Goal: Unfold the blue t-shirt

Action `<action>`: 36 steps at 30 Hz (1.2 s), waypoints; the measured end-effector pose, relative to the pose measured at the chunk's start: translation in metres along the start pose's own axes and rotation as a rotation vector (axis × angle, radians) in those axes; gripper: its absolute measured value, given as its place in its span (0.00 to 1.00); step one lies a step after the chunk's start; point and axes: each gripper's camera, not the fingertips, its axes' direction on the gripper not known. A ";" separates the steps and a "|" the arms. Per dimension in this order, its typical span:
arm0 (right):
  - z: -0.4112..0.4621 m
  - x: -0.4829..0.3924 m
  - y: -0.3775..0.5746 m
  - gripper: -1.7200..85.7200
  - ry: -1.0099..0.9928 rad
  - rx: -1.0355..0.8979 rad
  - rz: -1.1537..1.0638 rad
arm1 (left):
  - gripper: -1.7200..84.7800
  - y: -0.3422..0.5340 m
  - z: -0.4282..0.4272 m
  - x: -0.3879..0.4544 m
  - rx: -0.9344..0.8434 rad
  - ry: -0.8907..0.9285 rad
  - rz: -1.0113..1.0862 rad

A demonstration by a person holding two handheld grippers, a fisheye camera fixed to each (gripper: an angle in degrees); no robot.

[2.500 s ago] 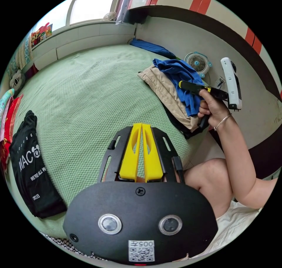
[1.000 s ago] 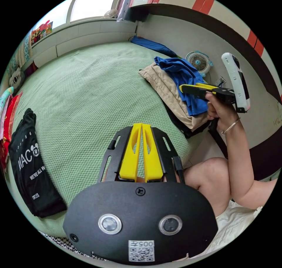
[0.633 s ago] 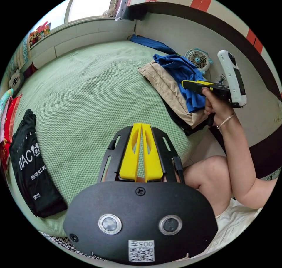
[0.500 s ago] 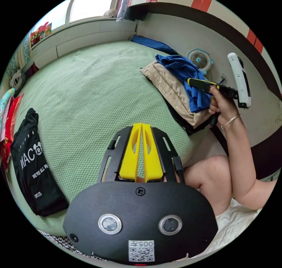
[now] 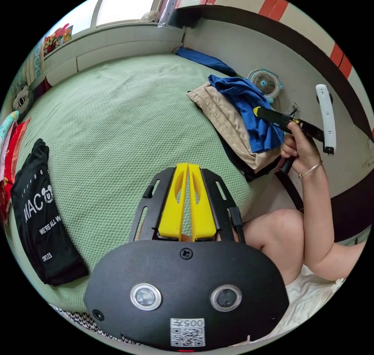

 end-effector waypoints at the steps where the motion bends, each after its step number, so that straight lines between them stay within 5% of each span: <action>1: 0.002 -0.004 0.000 0.10 0.011 -0.008 -0.024 | 0.02 0.000 -0.001 0.000 -0.004 -0.002 0.004; 7: 0.025 -0.020 0.000 0.06 0.161 -0.049 -0.125 | 0.02 0.002 -0.006 -0.001 -0.018 -0.011 0.016; 14: 0.002 0.035 0.006 0.04 -0.102 0.052 0.155 | 0.02 0.003 -0.017 -0.009 -0.014 -0.005 0.009; 22: -0.012 0.014 0.012 0.03 -0.385 0.105 0.044 | 0.02 0.002 -0.032 -0.024 -0.001 -0.024 -0.034; 36: -0.014 -0.181 0.034 0.08 -0.760 -0.089 -0.431 | 0.02 0.056 -0.107 -0.146 0.119 -0.423 -0.610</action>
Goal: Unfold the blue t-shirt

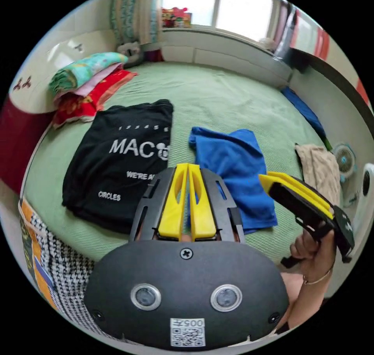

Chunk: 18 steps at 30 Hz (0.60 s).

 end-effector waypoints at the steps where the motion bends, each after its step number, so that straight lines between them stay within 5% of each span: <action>1: -0.002 0.002 0.000 0.08 0.009 0.020 0.013 | 0.02 -0.001 0.000 -0.004 -0.002 0.025 -0.008; 7: 0.018 0.014 -0.005 0.10 -0.031 -0.095 -0.032 | 0.02 -0.007 0.001 0.012 -0.001 -0.039 0.106; 18: 0.113 -0.077 0.020 0.10 0.078 -0.256 -0.474 | 0.02 -0.017 -0.004 0.009 0.051 -0.242 0.087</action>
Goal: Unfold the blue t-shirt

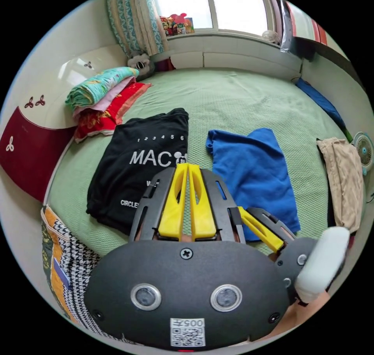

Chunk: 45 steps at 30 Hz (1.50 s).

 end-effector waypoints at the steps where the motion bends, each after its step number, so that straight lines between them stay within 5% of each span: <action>1: 0.004 0.002 -0.002 0.10 0.011 -0.018 0.013 | 0.02 -0.001 0.003 -0.004 -0.012 0.003 -0.010; 9: -0.059 0.097 0.007 0.07 -0.187 0.255 0.357 | 0.02 -0.010 0.023 -0.028 -0.103 0.196 -0.047; 15: -0.073 0.148 0.029 0.04 -0.038 0.198 0.604 | 0.02 -0.016 0.031 -0.029 -0.119 0.253 -0.028; 23: -0.067 0.147 0.031 0.07 0.083 0.073 0.572 | 0.02 -0.028 0.043 -0.005 -0.148 0.267 0.072; 45: -0.013 0.137 -0.006 0.19 0.082 0.171 0.375 | 0.02 -0.045 0.076 0.028 -0.209 0.310 0.242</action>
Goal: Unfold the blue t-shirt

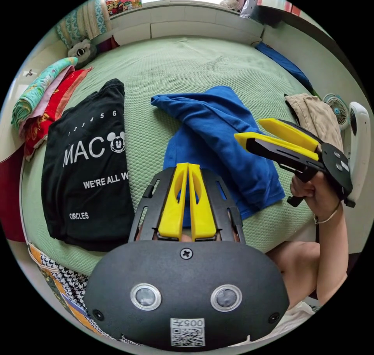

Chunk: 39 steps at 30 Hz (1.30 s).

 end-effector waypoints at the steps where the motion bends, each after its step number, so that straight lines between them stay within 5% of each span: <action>1: 0.001 0.000 -0.001 0.19 -0.009 -0.003 0.007 | 0.02 -0.002 0.001 0.000 -0.003 0.000 0.007; 8: 0.026 -0.010 -0.001 0.17 -0.012 -0.080 -0.001 | 0.02 -0.010 0.020 0.004 -0.045 0.008 0.041; 11: 0.018 -0.016 -0.005 0.07 0.007 -0.114 -0.045 | 0.02 -0.014 0.023 0.002 -0.048 0.020 0.027; 16: -0.016 -0.028 -0.003 0.03 0.072 -0.013 -0.141 | 0.02 -0.022 0.025 0.005 -0.068 0.013 0.020; 23: -0.091 0.020 0.013 0.03 0.366 0.186 0.233 | 0.02 -0.030 0.030 0.008 -0.089 0.004 -0.035; 30: -0.141 0.107 0.066 0.05 0.513 0.146 0.688 | 0.02 -0.035 0.027 0.019 -0.075 0.008 -0.057; 34: -0.144 0.113 0.070 0.06 0.538 0.150 0.629 | 0.02 -0.035 0.010 0.030 0.012 -0.036 -0.050; 39: -0.130 0.090 0.058 0.12 0.267 0.148 0.321 | 0.02 -0.033 0.001 0.035 0.071 -0.013 -0.032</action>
